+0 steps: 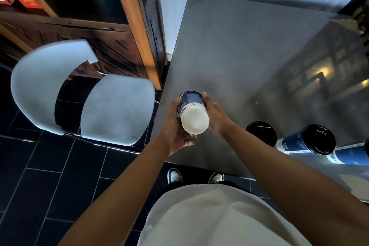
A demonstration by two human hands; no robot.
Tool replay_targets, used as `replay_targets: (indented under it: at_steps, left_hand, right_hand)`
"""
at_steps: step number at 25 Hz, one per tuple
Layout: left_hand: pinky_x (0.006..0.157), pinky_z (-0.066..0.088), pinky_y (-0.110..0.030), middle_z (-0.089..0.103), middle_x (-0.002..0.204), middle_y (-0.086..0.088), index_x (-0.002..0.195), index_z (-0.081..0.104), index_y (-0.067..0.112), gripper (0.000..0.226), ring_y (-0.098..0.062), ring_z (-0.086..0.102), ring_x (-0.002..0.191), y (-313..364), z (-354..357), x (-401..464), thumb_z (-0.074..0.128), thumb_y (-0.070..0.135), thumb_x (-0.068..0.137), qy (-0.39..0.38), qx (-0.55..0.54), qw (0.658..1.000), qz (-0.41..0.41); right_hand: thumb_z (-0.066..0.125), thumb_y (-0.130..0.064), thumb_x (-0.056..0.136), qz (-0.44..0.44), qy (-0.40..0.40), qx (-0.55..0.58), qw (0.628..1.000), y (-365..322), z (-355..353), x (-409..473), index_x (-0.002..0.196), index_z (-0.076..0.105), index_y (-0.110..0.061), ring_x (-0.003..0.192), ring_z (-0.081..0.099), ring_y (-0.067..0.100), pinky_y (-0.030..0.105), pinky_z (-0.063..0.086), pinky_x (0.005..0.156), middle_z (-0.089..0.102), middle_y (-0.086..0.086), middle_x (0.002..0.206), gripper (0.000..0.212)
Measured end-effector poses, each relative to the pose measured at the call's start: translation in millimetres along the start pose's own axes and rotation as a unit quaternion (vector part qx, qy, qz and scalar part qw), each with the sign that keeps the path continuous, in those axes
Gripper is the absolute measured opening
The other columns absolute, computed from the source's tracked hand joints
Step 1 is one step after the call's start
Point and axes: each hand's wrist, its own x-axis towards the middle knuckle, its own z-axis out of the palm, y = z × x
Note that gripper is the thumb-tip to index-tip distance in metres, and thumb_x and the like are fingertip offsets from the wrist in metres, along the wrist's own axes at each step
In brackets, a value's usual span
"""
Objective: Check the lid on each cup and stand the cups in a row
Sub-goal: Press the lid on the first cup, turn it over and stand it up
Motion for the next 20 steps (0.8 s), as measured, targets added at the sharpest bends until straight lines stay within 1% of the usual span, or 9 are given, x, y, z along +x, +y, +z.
replay_targets:
  at_steps: [2, 4, 6, 8, 10, 13, 15, 18, 20]
  left_hand:
    - [0.061, 0.046, -0.030, 0.065, 0.091, -0.015, 0.109, 0.068, 0.010, 0.083, -0.024, 0.056, 0.069, 1, -5, -1, 0.041, 0.085, 0.083, 0.021, 0.026, 0.999, -0.003]
    - [0.064, 0.049, -0.031, 0.071, 0.089, -0.009, 0.106, 0.071, 0.015, 0.081, -0.023, 0.064, 0.076, 4, -9, -3, 0.041, 0.086, 0.082, 0.017, 0.021, 1.000, -0.008]
    - [0.066, 0.048, -0.030, 0.073, 0.085, -0.004, 0.100, 0.072, 0.020, 0.069, -0.019, 0.066, 0.073, 5, -10, -4, 0.044, 0.081, 0.084, 0.002, 0.030, 1.000, -0.006]
    - [0.063, 0.048, -0.029, 0.072, 0.085, -0.005, 0.108, 0.069, 0.019, 0.059, -0.019, 0.066, 0.070, 4, -9, -5, 0.050, 0.071, 0.087, -0.009, 0.019, 1.000, -0.001]
    - [0.057, 0.045, -0.028, 0.070, 0.080, -0.008, 0.115, 0.064, 0.015, 0.059, -0.019, 0.064, 0.059, 3, -7, -7, 0.049, 0.065, 0.089, -0.023, -0.018, 1.000, -0.003]
    - [0.059, 0.042, -0.028, 0.068, 0.076, -0.010, 0.117, 0.062, 0.011, 0.061, -0.020, 0.061, 0.053, 0, -4, -5, 0.045, 0.063, 0.090, -0.034, -0.058, 0.998, -0.002]
    - [0.061, 0.040, -0.030, 0.067, 0.076, -0.010, 0.116, 0.062, 0.011, 0.059, -0.021, 0.061, 0.053, -2, -1, -5, 0.044, 0.061, 0.091, -0.040, -0.066, 0.997, 0.002]
    - [0.062, 0.039, -0.030, 0.066, 0.081, -0.012, 0.113, 0.063, 0.011, 0.057, -0.022, 0.059, 0.056, -3, 0, -4, 0.043, 0.060, 0.091, -0.046, -0.070, 0.996, 0.000]
    - [0.059, 0.039, -0.029, 0.065, 0.082, -0.013, 0.110, 0.064, 0.012, 0.057, -0.023, 0.057, 0.058, -2, -2, -4, 0.044, 0.060, 0.089, -0.041, -0.053, 0.998, -0.013]
  right_hand:
    - [0.047, -0.065, 0.095, 0.000, -0.003, -0.037, 0.999, -1, -2, 2, 0.118, 0.067, -0.006, 0.088, 0.060, 0.033, 0.049, 0.053, 0.086, 0.067, 0.021, 0.100, 0.067]
    - [0.051, -0.073, 0.082, -0.006, -0.002, -0.083, 0.997, -3, -1, 2, 0.098, 0.071, -0.013, 0.082, 0.056, 0.030, 0.044, 0.047, 0.077, 0.062, 0.017, 0.089, 0.066]
    - [0.053, -0.078, 0.072, -0.010, 0.000, -0.095, 0.995, -5, 0, 1, 0.084, 0.070, -0.019, 0.079, 0.055, 0.028, 0.042, 0.044, 0.074, 0.061, 0.014, 0.084, 0.063]
    - [0.055, -0.081, 0.064, -0.013, 0.005, -0.083, 0.996, -5, 0, 2, 0.081, 0.069, -0.018, 0.079, 0.055, 0.030, 0.042, 0.045, 0.074, 0.061, 0.015, 0.084, 0.067]
    - [0.056, -0.080, 0.061, -0.013, 0.018, -0.072, 0.997, -5, 1, 1, 0.079, 0.069, -0.018, 0.080, 0.056, 0.029, 0.043, 0.046, 0.075, 0.060, 0.015, 0.085, 0.066]
    - [0.059, -0.069, 0.079, 0.004, 0.026, -0.033, 0.999, -1, 2, -2, 0.084, 0.068, -0.017, 0.084, 0.053, 0.029, 0.044, 0.044, 0.077, 0.058, 0.015, 0.090, 0.053]
    - [0.056, -0.062, 0.092, 0.008, 0.026, -0.020, 0.999, 2, 1, -1, 0.091, 0.068, -0.014, 0.086, 0.055, 0.031, 0.043, 0.044, 0.078, 0.061, 0.018, 0.093, 0.049]
    - [0.051, -0.060, 0.096, 0.003, 0.016, -0.027, 1.000, 1, 0, -3, 0.094, 0.068, -0.013, 0.085, 0.054, 0.031, 0.039, 0.045, 0.074, 0.061, 0.018, 0.092, 0.049]
    - [0.051, -0.061, 0.096, -0.004, 0.015, -0.039, 0.999, -2, -2, -4, 0.090, 0.067, -0.017, 0.082, 0.051, 0.029, 0.036, 0.043, 0.070, 0.058, 0.016, 0.090, 0.047]
